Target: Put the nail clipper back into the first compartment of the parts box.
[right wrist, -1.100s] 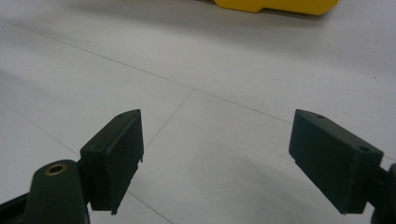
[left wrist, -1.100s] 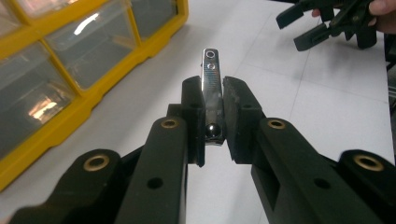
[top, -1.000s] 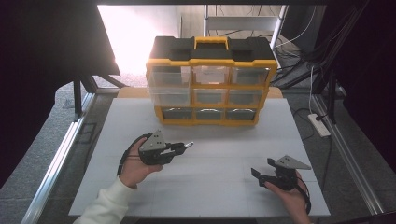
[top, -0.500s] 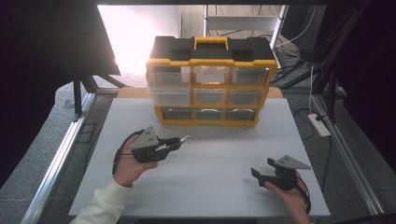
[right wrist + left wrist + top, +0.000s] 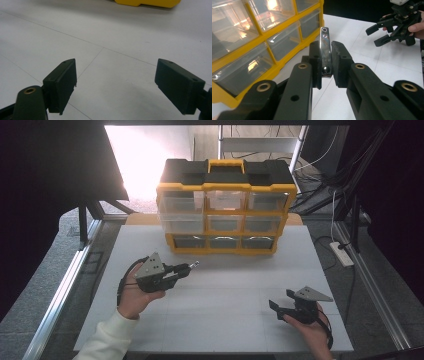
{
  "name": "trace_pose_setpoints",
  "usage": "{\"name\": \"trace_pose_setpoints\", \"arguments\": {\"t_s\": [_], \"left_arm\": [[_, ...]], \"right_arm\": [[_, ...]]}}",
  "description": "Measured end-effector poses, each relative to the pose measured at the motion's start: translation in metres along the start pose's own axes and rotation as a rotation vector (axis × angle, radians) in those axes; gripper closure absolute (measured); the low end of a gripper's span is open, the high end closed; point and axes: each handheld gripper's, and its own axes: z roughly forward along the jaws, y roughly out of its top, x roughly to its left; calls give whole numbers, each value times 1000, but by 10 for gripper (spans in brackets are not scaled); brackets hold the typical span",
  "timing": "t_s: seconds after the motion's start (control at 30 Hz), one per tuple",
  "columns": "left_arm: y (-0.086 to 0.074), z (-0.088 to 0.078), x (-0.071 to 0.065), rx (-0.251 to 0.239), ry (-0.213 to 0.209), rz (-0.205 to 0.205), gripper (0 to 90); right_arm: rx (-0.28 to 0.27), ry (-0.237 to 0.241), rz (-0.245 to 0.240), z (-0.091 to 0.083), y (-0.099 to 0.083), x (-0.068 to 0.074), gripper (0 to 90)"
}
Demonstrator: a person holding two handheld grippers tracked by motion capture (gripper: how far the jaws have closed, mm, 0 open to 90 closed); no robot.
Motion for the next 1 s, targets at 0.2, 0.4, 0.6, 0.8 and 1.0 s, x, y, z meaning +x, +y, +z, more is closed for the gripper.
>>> {"name": "trace_pose_setpoints", "arguments": {"t_s": [0.2,0.4,0.6,0.8,1.0], "left_arm": [[1,-3,1,-12,10,-7,792],[4,-8,2,-31,18,-3,792],[6,-14,3,-61,36,-11,792],[8,-17,4,-76,46,-10,792],[11,-20,4,-87,49,-8,792]], "right_arm": [[3,0,-1,0,0,0,180],[1,0,0,0,0,0,180],[1,1,1,0,0,0,180],[2,1,2,0,0,0,180],[1,0,-1,0,0,0,180]]}}
